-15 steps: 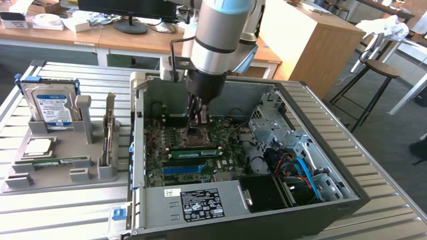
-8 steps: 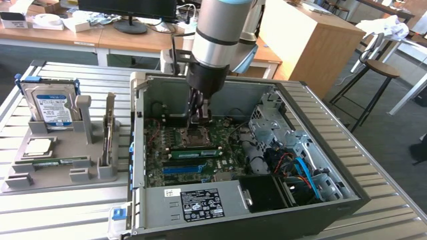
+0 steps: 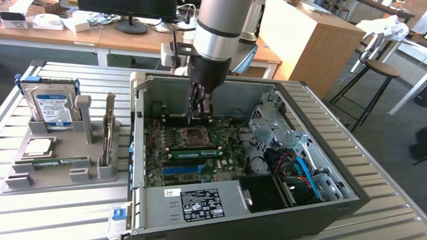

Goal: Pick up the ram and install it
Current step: 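Press down the ram until it locks into place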

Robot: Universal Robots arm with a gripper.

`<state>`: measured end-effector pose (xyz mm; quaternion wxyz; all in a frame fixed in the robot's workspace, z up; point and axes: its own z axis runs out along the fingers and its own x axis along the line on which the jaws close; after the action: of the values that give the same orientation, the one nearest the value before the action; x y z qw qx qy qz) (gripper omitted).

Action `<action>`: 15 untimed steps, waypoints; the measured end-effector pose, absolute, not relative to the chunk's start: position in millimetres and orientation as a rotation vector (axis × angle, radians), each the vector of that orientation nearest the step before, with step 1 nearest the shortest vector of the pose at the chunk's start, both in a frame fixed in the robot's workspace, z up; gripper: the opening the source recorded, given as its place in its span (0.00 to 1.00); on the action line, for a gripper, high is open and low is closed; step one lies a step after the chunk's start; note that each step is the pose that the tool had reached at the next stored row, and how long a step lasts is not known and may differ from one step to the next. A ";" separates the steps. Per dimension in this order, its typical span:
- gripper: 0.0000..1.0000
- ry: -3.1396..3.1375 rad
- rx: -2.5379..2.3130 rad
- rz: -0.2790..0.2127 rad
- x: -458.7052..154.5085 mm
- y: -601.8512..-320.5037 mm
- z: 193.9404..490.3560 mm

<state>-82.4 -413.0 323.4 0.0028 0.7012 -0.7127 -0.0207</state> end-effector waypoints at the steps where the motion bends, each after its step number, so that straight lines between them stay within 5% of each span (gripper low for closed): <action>1: 0.10 -2.235 2.199 -0.065 -82.4 -413.0 324.9; 15: 0.10 -2.235 2.199 -0.065 -82.4 -413.0 342.9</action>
<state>-82.4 -413.0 342.9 0.0028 0.7012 -0.7127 -0.0207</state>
